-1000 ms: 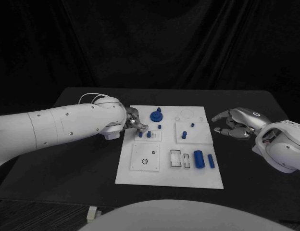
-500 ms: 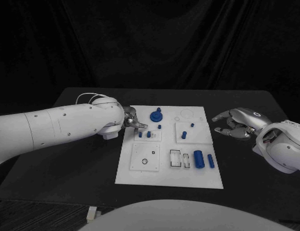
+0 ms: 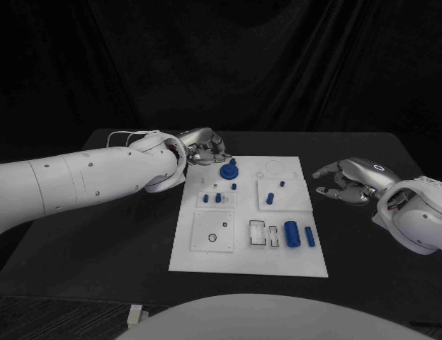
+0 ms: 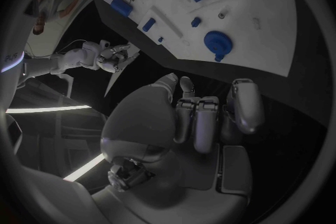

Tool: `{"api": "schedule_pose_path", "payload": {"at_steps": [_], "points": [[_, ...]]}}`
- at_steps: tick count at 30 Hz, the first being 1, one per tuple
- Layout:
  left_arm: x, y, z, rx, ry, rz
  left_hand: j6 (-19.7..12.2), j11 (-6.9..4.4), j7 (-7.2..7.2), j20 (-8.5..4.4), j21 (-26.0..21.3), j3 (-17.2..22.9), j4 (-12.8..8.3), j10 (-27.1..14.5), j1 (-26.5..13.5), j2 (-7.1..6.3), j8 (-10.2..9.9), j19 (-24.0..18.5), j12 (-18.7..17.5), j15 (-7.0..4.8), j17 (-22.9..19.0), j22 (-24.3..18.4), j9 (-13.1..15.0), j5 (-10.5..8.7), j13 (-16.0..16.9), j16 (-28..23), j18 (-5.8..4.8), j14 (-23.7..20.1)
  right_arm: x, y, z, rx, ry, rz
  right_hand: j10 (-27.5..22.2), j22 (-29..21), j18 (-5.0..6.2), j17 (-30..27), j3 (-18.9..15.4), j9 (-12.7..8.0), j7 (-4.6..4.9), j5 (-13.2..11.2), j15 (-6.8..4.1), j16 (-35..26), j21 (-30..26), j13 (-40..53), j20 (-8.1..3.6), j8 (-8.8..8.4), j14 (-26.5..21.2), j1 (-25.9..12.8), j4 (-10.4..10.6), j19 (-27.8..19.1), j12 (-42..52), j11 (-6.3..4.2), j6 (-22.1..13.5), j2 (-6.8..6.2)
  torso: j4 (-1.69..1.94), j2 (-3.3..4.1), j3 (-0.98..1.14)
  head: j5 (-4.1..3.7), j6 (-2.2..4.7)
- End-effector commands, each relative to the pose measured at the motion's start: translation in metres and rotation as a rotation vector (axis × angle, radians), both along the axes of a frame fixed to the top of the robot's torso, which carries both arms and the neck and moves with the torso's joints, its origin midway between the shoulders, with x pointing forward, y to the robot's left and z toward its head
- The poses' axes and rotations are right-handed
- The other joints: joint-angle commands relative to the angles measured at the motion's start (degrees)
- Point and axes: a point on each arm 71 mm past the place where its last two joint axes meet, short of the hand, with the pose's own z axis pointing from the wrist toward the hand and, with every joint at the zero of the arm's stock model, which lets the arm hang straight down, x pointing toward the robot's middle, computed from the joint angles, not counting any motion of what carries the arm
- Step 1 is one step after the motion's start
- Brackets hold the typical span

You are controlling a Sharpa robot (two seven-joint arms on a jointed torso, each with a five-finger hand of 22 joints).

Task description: Assemble the parts on the task board

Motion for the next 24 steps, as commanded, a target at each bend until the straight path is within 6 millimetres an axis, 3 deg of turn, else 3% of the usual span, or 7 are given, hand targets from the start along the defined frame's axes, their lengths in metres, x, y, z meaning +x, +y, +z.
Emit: {"api": "schedule_pose_path", "payload": {"at_steps": [1,5,8,10,11,16,24], "points": [[-0.003,-0.015,0.012,-0.047,-0.155,-0.216,0.47,1.32,1.21,1.14,-2.86,2.56,-1.26,0.14,4.15,-0.71,-6.29,-3.24,-3.13,1.7,15.06,8.86,-3.45,-1.85,10.92,0.15,1.28,5.94,0.0,-0.002,0.0,0.003,-0.011,-0.011,6.06,5.03,0.8,15.1,0.36,-0.08,-0.04,0.22,0.38,0.33,-0.2,15.03,0.3,-0.33,6.06,-0.24,0.11,-0.01,0.15,0.37,0.34,0.31,0.05,0.07,-0.03,-0.01,-0.01],[-0.003,-0.019,0.01,-0.008,-0.166,-0.294,1.25,2.26,2.01,2.15,-4.69,4.51,-2.28,-6.29,7.28,-1.67,-9.53,-6.56,-7.86,2.82,12.28,8.21,-4.47,-5.12,7.43,-2.02,1.68,2.13,0.0,-0.002,0.0,0.003,-0.011,-0.011,6.06,5.03,0.8,15.1,0.36,-0.08,-0.04,0.22,0.38,0.33,-0.2,15.03,0.3,-0.33,6.06,-0.24,0.11,-0.01,0.15,0.37,0.34,0.31,0.03,0.05,-0.05,0.06,-0.01],[-0.002,-0.021,0.009,0.01,-0.171,-0.335,1.51,3.16,2.92,2.94,-5.91,6.77,-3.22,-18.37,9.71,-2.32,-14.31,-8.69,-19.08,3.63,6.37,7.71,-7.87,-6.45,-0.78,-7.18,2.01,-6.29,0.0,-0.002,0.0,0.003,-0.011,-0.01,6.06,5.04,0.8,15.1,0.39,-0.1,-0.04,0.26,0.39,0.33,-0.17,15.03,0.3,-0.34,6.06,-0.27,0.12,-0.01,0.15,0.37,0.35,0.31,0.02,0.02,-0.04,0.05,-0.01],[-0.002,-0.024,0.008,0.043,-0.188,-0.372,1.82,4.26,4.63,3.95,-7.09,10.11,-4.55,-35.2,12.0,-3.71,-20.96,-10.54,-40.63,4.6,1.34,7.24,-14.07,-9.19,-16.6,-11.61,2.25,-12.18,0.0,-0.002,0.0,0.002,-0.011,-0.01,6.06,5.04,0.8,15.1,0.39,-0.1,-0.04,0.26,0.39,0.33,-0.17,15.03,0.3,-0.34,6.06,-0.27,0.12,-0.01,0.15,0.37,0.35,0.31,0.12,0.03,-0.04,0.02,-0.01],[-0.002,-0.026,0.006,0.075,-0.212,-0.405,3.11,5.26,4.87,4.6,-7.38,11.77,-5.06,-37.54,12.34,-5.2,-24.28,-10.99,-49.97,5.45,-2.77,7.1,-18.27,-11.54,-23.96,-15.31,2.42,-16.57,0.0,-0.002,0.0,0.002,-0.011,-0.009,6.06,5.04,0.8,15.1,0.39,-0.1,-0.04,0.26,0.39,0.33,-0.17,15.03,0.3,-0.34,6.06,-0.27,0.12,-0.01,0.15,0.37,0.35,0.31,0.13,0.04,-0.06,0.06,-0.01],[-0.003,-0.03,0.001,0.181,-0.284,-0.482,4.9,2.7,1.94,4.19,5.94,14.0,-6.41,-35.11,12.93,-9.53,-32.81,1.81,-65.97,2.9,-5.29,11.13,-31.97,-11.85,-40.47,-14.89,-0.15,-9.31,0.0,-0.001,0.0,0.003,-0.012,-0.006,6.06,5.05,0.79,15.1,0.41,-0.11,-0.05,0.3,0.39,0.33,-0.11,15.03,0.3,-0.35,6.06,-0.28,0.11,0.01,0.15,0.37,0.36,0.27,-0.08,0.1,-0.15,0.31,-0.01],[-0.002,-0.035,-0.011,0.276,-0.288,-0.511,5.42,3.25,2.19,3.08,8.55,13.13,-6.65,-35.33,11.32,-11.23,-32.99,4.56,-75.9,2.2,-10.01,11.98,-44.22,-10.55,-50.65,-16.55,-0.8,-6.94,-0.001,-0.002,-0.001,0.003,-0.008,-0.005,6.06,5.05,0.79,15.1,0.41,-0.11,-0.05,0.3,0.39,0.33,-0.11,15.03,0.3,-0.35,6.06,-0.28,0.11,0.01,0.15,0.37,0.36,0.27,-0.05,0.13,-0.06,0.41,-0.01]]}}
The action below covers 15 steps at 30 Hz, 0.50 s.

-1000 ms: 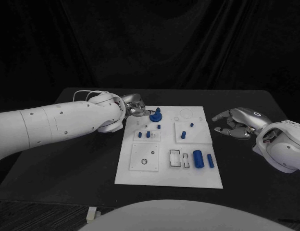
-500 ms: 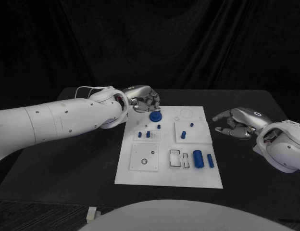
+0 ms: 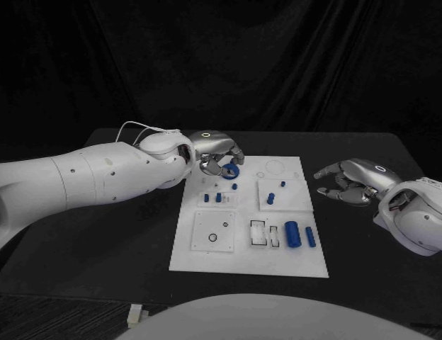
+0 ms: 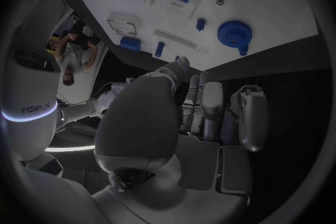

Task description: Assemble the parts on the task board

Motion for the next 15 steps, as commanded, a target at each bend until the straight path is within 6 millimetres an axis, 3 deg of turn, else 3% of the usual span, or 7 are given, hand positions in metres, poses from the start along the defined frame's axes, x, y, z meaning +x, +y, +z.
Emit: {"api": "schedule_pose_path", "payload": {"at_steps": [1,8,15], "points": [[-0.003,-0.003,-0.007,0.09,-0.04,-0.071,0.61,0.16,0.17,-0.19,0.77,-0.63,-0.26,0.6,-0.09,-0.25,0.04,0.8,-1.18,-0.35,0.86,11.97,-2.03,0.45,-1.58,1.21,-1.1,1.54,-0.001,-0.001,0.0,0.004,-0.009,-0.003,6.06,5.06,0.8,15.1,0.29,-0.09,-0.06,0.23,0.38,0.33,-0.2,15.03,0.3,-0.35,6.06,-0.26,-0.1,0.0,0.15,0.36,0.38,0.21,-0.02,0.04,0.06,0.03,-0.01],[-0.003,-0.007,-0.015,0.135,-0.042,-0.072,1.89,-0.01,0.08,-0.51,0.82,-1.62,-0.09,1.3,-1.0,-0.28,0.16,0.97,-2.04,-0.65,0.67,11.98,-3.89,0.21,-2.93,1.6,-1.12,2.16,-0.002,-0.001,-0.001,0.004,-0.007,-0.003,6.06,5.06,0.8,15.1,0.29,-0.09,-0.06,0.23,0.38,0.33,-0.2,15.03,0.3,-0.35,6.06,-0.26,-0.1,0.0,0.15,0.36,0.38,0.21,0.09,0.07,0.06,0.01,-0.01],[0.0,-0.01,-0.021,0.15,-0.039,-0.058,3.81,0.09,0.1,-0.7,0.94,-1.67,-0.48,2.64,-0.81,0.26,0.46,1.15,-2.26,-0.59,0.27,12.04,-5.08,1.5,-3.79,1.7,-1.16,2.26,-0.003,-0.001,0.0,0.006,-0.007,-0.002,6.06,5.06,0.8,15.1,0.29,-0.09,-0.06,0.23,0.38,0.33,-0.2,15.03,0.3,-0.35,6.06,-0.26,-0.1,0.0,0.15,0.36,0.38,0.21,0.03,0.08,0.02,0.05,-0.01]]}}
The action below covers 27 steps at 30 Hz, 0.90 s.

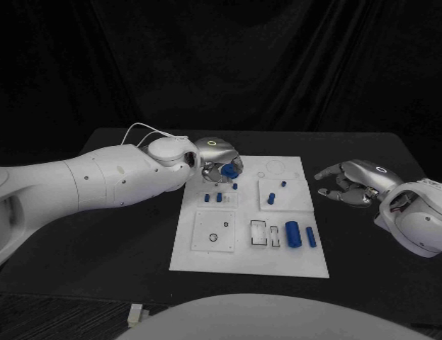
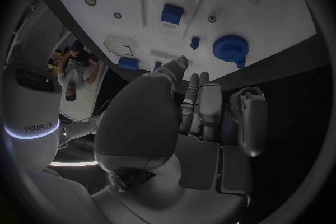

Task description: Assemble the parts on the task board

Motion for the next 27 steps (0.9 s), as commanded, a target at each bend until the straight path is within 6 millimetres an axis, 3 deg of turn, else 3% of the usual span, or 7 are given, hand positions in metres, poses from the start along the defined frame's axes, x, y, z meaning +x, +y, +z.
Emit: {"api": "schedule_pose_path", "payload": {"at_steps": [1,11,15,19,23,27], "points": [[0.001,-0.003,-0.004,0.034,-0.004,-0.008,0.85,0.03,-0.05,-0.21,0.31,-0.21,-0.21,0.74,-0.26,0.4,0.36,0.22,-0.1,-0.13,-0.16,12.04,-0.34,0.47,-0.28,0.37,-1.18,0.43,-0.001,0.0,0.0,0.005,-0.01,-0.002,6.06,5.06,0.8,15.1,0.29,-0.09,-0.06,0.23,0.38,0.33,-0.2,15.03,0.31,-0.36,6.06,-0.26,-0.09,0.0,0.15,0.36,0.38,0.21,-0.06,-0.03,-0.04,-0.01,-0.01],[0.002,-0.012,-0.013,0.04,0.003,-0.007,1.53,0.06,-0.07,-0.32,0.54,0.05,-0.29,2.41,-0.28,0.84,0.29,0.43,0.06,-0.15,-0.34,12.13,-1.04,0.84,-0.72,0.51,-1.24,0.52,-0.002,0.0,0.0,0.005,-0.008,-0.002,6.06,5.06,0.8,15.1,0.29,-0.09,-0.06,0.23,0.38,0.33,-0.2,15.03,0.31,-0.36,6.06,-0.26,-0.09,0.0,0.15,0.36,0.38,0.21,-0.01,-0.16,0.02,0.03,-0.01],[0.003,-0.014,-0.016,0.042,0.007,-0.006,1.8,-0.01,-0.19,-0.36,0.48,0.11,-0.33,3.04,-0.32,0.92,0.32,0.4,0.15,-0.17,-0.4,12.11,-1.24,0.86,-0.82,0.56,-1.23,0.53,-0.002,0.0,0.001,0.006,-0.008,0.0,6.06,5.06,0.8,15.1,0.29,-0.09,-0.06,0.23,0.38,0.33,-0.2,15.03,0.31,-0.36,6.06,-0.26,-0.09,0.0,0.15,0.36,0.38,0.21,-0.28,-0.15,-0.01,0.14,-0.01],[0.003,-0.016,-0.02,0.045,0.012,-0.004,1.94,-0.14,-0.37,-0.38,0.48,0.15,-0.39,3.52,-0.32,0.95,0.31,0.41,0.23,-0.23,-0.5,12.11,-1.39,0.89,-0.89,0.55,-1.23,0.5,-0.002,0.0,0.001,0.006,-0.008,-0.001,6.06,5.06,0.8,15.1,0.29,-0.09,-0.06,0.23,0.38,0.33,-0.2,15.03,0.31,-0.36,6.06,-0.26,-0.09,0.0,0.15,0.36,0.38,0.21,-0.01,-0.18,0.02,-0.16,-0.01],[0.003,-0.017,-0.026,0.052,0.023,0.003,2.14,-0.31,-0.49,-0.46,0.46,0.12,-0.42,4.62,-0.51,0.95,0.25,0.4,0.52,-0.41,-0.7,12.11,-1.74,0.87,-0.87,0.56,-1.23,0.45,-0.002,0.0,0.001,0.007,-0.01,-0.001,6.06,5.06,0.8,15.1,0.29,-0.09,-0.06,0.23,0.38,0.33,-0.2,15.03,0.31,-0.36,6.06,-0.26,-0.09,0.0,0.15,0.36,0.38,0.21,-0.19,-0.15,0.0,-0.03,-0.01],[0.002,-0.017,-0.032,0.059,0.033,0.011,2.1,-0.35,-0.44,-0.5,0.35,0.15,-0.5,4.98,-0.46,0.98,0.17,0.33,0.65,-0.44,-1.01,12.07,-1.9,0.9,-0.81,0.42,-1.2,0.31,-0.002,0.0,0.0,0.006,-0.009,0.0,6.06,5.06,0.8,15.1,0.29,-0.09,-0.06,0.23,0.38,0.33,-0.2,15.03,0.31,-0.36,6.06,-0.26,-0.09,0.0,0.15,0.36,0.38,0.21,-0.05,-0.15,0.0,-0.32,-0.01]]}}
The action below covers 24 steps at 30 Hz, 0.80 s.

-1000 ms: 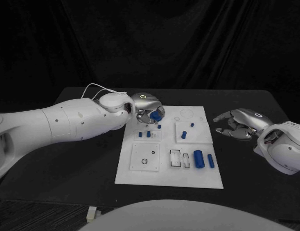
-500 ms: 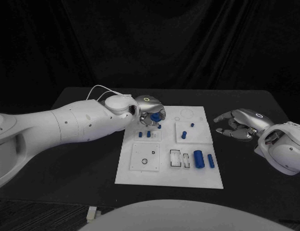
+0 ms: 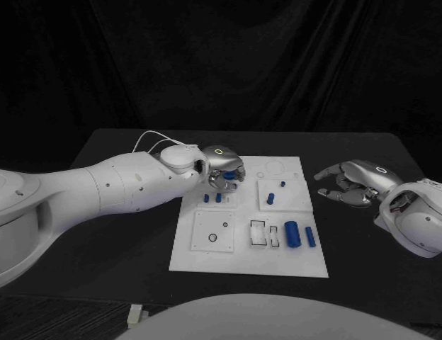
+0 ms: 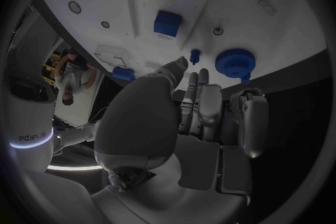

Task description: Assemble the parts on the task board

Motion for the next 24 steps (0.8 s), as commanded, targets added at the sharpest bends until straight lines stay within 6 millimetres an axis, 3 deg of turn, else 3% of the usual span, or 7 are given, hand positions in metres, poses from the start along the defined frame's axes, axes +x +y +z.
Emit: {"api": "schedule_pose_path", "payload": {"at_steps": [1,17,24], "points": [[-0.001,-0.001,-0.005,0.012,0.013,0.002,0.28,-0.13,0.21,-0.24,0.13,0.0,-0.38,0.43,0.13,0.45,0.03,0.05,0.26,-0.24,-0.24,12.08,-0.17,0.35,0.0,0.13,-0.29,0.06,0.0,0.0,0.0,0.004,-0.009,-0.002,6.06,5.03,0.8,15.1,0.29,-0.05,-0.06,0.23,0.38,0.33,-0.21,15.03,0.3,-0.36,6.06,-0.26,-0.09,0.0,0.15,0.36,0.38,0.21,0.05,0.02,-0.01,-0.2,-0.01],[-0.002,0.004,-0.025,0.029,0.035,0.034,1.34,0.26,0.66,-0.28,-0.06,0.78,-0.72,0.16,0.41,1.17,0.25,-0.06,-0.68,0.01,-1.08,12.03,-0.93,1.39,-0.63,-0.14,-0.26,-0.28,0.0,0.001,0.0,0.004,-0.007,0.0,6.06,5.03,0.8,15.1,0.29,-0.05,-0.06,0.23,0.38,0.33,-0.21,15.03,0.3,-0.36,6.06,-0.26,-0.09,0.0,0.15,0.36,0.38,0.21,0.06,0.05,-0.02,-0.63,-0.01],[-0.003,0.005,-0.026,0.007,0.02,0.016,4.55,-0.3,0.28,-0.41,0.23,1.72,-1.42,4.26,1.03,2.76,1.19,0.21,0.39,-0.38,-0.98,12.13,-1.24,2.21,-0.59,0.36,-0.33,0.34,0.0,0.001,-0.001,0.015,0.001,-0.004,6.06,5.04,0.8,15.1,0.53,-0.15,-0.07,0.34,0.37,0.33,-0.21,15.03,0.3,-0.39,6.06,-0.28,-0.21,0.02,0.15,0.35,0.52,0.06,0.11,-0.01,0.05,-0.61,-0.01]]}}
